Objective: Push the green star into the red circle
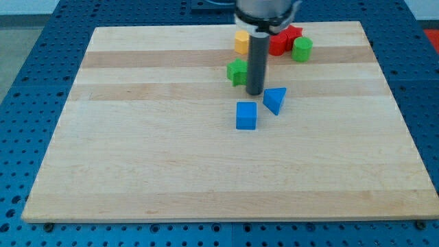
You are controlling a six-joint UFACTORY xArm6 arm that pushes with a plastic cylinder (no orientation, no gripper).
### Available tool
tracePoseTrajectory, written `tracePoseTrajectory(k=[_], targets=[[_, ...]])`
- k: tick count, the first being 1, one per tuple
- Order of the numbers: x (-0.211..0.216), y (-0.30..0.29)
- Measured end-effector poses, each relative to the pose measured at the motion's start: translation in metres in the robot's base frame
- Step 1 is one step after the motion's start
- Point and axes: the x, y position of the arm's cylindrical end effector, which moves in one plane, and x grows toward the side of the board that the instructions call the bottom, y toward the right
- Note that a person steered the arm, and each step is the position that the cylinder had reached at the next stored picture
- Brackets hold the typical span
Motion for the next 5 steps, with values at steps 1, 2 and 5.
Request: tracePoseTrajectory(k=[1,2,5], targets=[[0.0,-0.039],[-0.018,-0.056],[-0.058,0.016]])
